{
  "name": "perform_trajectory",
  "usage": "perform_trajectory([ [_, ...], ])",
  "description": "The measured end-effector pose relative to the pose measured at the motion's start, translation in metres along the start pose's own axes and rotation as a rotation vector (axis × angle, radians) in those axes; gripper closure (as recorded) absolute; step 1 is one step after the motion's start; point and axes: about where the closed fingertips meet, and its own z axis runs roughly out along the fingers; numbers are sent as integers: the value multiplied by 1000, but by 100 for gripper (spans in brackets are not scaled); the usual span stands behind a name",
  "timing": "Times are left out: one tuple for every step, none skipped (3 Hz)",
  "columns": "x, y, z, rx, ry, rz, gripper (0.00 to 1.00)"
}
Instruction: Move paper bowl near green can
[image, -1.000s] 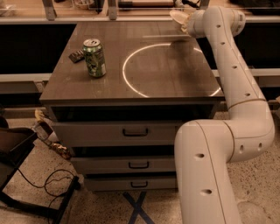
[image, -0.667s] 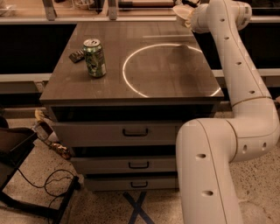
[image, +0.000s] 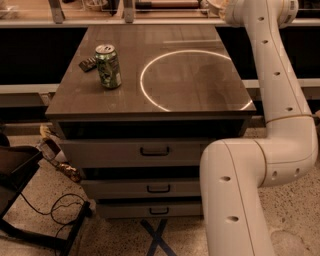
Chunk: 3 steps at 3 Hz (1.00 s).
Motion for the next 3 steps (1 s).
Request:
perform_trajectory([
  [-6,-17,-11,43,-12,-1,100],
  [-9,-18,-12,42,-16,-4,100],
  [-11,-23,-16,47,-18,-19,100],
])
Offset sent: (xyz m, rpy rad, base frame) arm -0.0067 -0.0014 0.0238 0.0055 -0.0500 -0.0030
